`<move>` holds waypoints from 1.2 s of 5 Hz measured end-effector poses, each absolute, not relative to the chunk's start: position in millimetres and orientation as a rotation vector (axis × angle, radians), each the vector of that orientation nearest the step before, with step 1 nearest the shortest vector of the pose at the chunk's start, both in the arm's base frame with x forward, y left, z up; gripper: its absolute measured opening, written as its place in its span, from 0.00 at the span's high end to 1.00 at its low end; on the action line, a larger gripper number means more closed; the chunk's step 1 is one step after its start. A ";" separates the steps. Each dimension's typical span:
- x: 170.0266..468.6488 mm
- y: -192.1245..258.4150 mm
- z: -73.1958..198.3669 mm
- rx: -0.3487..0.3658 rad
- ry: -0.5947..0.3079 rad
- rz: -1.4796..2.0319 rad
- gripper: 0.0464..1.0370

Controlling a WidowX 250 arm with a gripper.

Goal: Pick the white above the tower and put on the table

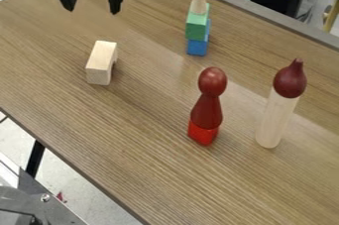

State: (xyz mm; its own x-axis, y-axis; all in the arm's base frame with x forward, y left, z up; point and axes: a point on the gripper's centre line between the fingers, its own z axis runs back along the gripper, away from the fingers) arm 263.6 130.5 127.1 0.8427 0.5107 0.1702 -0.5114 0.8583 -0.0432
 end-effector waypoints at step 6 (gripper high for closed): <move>351.4 64.2 149.7 -0.010 -0.303 0.402 0.04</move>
